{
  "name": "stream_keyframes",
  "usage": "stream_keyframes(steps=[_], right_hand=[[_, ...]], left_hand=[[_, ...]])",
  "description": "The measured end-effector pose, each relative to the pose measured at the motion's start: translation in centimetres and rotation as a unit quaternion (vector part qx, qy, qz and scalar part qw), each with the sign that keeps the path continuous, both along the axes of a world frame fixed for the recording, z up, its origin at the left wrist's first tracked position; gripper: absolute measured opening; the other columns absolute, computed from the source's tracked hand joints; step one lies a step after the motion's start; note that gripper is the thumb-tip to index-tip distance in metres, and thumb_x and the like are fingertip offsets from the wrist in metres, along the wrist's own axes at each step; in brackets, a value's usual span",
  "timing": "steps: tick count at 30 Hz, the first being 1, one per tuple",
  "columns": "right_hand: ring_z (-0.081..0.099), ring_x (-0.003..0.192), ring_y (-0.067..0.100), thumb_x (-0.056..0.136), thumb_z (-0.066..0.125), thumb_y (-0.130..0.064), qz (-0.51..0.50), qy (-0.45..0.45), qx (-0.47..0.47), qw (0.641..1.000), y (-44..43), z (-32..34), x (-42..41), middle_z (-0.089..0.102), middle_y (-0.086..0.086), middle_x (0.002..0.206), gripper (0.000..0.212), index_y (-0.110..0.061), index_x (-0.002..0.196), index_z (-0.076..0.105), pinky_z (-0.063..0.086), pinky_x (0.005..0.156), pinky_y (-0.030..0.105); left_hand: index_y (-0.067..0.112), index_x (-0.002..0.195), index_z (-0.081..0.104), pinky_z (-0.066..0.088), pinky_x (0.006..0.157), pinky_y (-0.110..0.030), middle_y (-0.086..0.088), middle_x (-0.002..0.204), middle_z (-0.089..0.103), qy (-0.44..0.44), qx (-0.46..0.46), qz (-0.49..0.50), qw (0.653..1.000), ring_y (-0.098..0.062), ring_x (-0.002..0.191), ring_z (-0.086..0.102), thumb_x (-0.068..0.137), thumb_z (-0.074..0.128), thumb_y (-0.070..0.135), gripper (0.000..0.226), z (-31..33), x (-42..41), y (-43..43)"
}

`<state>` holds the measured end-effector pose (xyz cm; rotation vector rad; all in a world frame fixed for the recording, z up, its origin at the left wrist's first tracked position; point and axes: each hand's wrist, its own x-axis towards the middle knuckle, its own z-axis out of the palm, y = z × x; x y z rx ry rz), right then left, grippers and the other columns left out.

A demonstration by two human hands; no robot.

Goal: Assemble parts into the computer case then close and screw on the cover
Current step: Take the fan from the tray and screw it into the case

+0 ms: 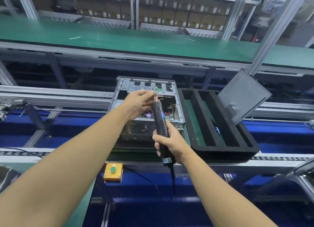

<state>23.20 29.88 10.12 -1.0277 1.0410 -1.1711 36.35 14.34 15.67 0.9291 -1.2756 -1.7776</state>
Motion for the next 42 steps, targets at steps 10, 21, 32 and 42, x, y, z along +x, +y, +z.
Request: stream_keyframes(steps=[10, 21, 32, 42], right_hand=[[0.055, 0.062, 0.024, 0.081, 0.076, -0.008, -0.02, 0.023, 0.005, 1.0, 1.8, -2.7, -0.2, 0.057, 0.007, 0.089, 0.038, -0.012, 0.107, 0.048, 0.051, 0.053, 0.035], [0.053, 0.059, 0.024, 0.079, 0.074, -0.009, -0.042, 0.016, 0.05, 0.998, 3.5, -7.7, -0.1, 0.057, 0.005, 0.085, 0.035, -0.015, 0.103, 0.05, 0.05, 0.051, 0.033], [0.055, 0.063, 0.023, 0.078, 0.077, -0.015, -0.027, 0.01, 0.083, 0.996, 3.3, -10.9, 1.7, 0.059, 0.003, 0.089, 0.035, -0.021, 0.103, 0.054, 0.053, 0.054, 0.034], [0.054, 0.061, 0.024, 0.078, 0.076, -0.016, -0.012, 0.017, 0.102, 0.995, 3.7, -12.8, 2.0, 0.058, 0.004, 0.088, 0.04, -0.019, 0.109, 0.052, 0.052, 0.054, 0.035]], left_hand=[[0.022, 0.134, 0.056, 0.04, 0.102, -0.034, -0.001, 0.14, 0.053, -0.575, -0.383, -0.168, 0.703, -0.021, 0.127, 0.05, 0.083, 0.072, 0.052, 0.062, -2.9, 4.5, -3.7], [0.02, 0.129, 0.064, 0.037, 0.099, -0.037, -0.003, 0.115, 0.063, -0.599, -0.429, -0.196, 0.648, -0.024, 0.127, 0.03, 0.081, 0.075, 0.045, 0.055, -9.5, 6.5, -8.0], [0.017, 0.127, 0.067, 0.035, 0.108, -0.041, -0.008, 0.132, 0.059, -0.535, -0.466, -0.184, 0.681, -0.022, 0.133, 0.04, 0.086, 0.074, 0.031, 0.044, -10.0, 7.3, -7.6], [0.018, 0.117, 0.067, 0.032, 0.11, -0.043, -0.003, 0.126, 0.057, -0.528, -0.429, -0.164, 0.714, -0.019, 0.128, 0.042, 0.08, 0.08, 0.031, 0.041, -10.2, 7.2, -8.0]])
